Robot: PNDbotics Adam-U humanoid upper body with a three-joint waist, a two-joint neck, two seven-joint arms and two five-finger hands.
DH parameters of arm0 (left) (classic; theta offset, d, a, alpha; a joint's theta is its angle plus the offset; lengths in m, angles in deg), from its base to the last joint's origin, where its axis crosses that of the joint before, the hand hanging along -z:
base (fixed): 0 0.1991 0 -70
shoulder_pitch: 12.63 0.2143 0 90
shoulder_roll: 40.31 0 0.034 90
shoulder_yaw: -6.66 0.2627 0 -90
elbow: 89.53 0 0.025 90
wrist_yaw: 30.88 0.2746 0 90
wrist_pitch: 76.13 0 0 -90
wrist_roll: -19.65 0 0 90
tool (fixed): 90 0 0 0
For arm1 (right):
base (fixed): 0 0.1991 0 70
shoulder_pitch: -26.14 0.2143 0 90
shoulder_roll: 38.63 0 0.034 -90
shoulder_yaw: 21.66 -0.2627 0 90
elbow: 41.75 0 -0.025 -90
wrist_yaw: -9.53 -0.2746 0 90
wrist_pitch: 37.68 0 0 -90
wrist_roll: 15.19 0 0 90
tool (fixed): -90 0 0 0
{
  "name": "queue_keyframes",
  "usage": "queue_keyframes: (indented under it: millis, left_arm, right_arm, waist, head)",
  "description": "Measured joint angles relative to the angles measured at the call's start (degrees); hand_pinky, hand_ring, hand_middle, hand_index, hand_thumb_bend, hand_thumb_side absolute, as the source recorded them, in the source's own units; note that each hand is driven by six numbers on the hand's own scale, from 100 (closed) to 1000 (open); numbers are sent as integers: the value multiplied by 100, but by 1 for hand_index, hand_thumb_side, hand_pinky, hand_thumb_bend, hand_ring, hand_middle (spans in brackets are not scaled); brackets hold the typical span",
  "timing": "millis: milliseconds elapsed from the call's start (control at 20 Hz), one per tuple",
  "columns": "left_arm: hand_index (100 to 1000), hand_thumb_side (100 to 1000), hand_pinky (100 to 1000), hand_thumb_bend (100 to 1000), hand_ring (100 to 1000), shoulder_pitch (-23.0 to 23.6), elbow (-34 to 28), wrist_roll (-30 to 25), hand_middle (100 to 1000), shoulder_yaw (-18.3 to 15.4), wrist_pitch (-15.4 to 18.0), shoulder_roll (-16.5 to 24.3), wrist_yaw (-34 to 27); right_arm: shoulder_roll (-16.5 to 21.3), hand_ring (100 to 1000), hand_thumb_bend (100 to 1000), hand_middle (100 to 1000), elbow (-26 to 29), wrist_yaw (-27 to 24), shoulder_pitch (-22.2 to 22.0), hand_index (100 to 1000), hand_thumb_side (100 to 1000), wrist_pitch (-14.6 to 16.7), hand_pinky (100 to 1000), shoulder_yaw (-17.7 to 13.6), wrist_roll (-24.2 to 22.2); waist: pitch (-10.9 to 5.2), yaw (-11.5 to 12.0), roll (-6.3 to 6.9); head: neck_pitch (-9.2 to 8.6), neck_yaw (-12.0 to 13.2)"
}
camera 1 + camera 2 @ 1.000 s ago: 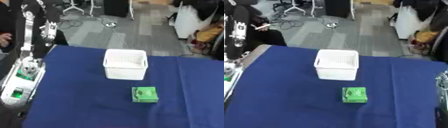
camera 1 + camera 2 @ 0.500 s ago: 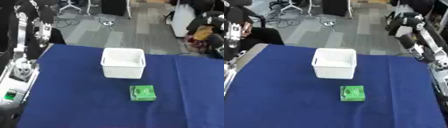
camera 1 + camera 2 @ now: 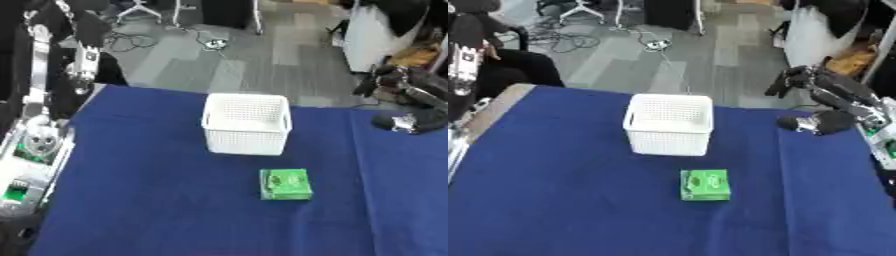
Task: Pick up objects on the table and place them in the box.
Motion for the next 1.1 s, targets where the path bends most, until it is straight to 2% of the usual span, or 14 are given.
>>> queue_keyframes:
  millis: [200, 400, 650, 1100]
  left_arm:
    - [688, 958, 387, 173, 530, 0, 1, -3, 638, 0, 1, 0, 0]
    - [687, 958, 389, 173, 531, 0, 4, -5, 639, 1, 2, 0, 0]
    - [687, 958, 390, 173, 531, 0, 10, -7, 640, 1, 5, 0, 0]
    - [687, 958, 392, 173, 532, -3, 12, -19, 640, 2, 15, 0, 0]
  right_arm:
    - [-61, 594, 626, 615, -329, 600, 127, 749, 1000, 173, 651, 191, 204]
    - [-188, 660, 616, 671, -682, 1015, 182, 772, 1000, 255, 724, 336, 384]
    - [-337, 697, 613, 705, -985, 1327, 280, 786, 1000, 287, 774, 493, 465]
    - [-680, 726, 622, 729, -1132, 1590, 377, 804, 1000, 296, 800, 648, 467]
  waist:
    - [2, 21, 0]
    - [2, 23, -8]
    - [2, 29, -9]
    - [2, 80, -9]
  head:
    - [-3, 0]
    - [-13, 0]
    - [-48, 5]
    - [-100, 2]
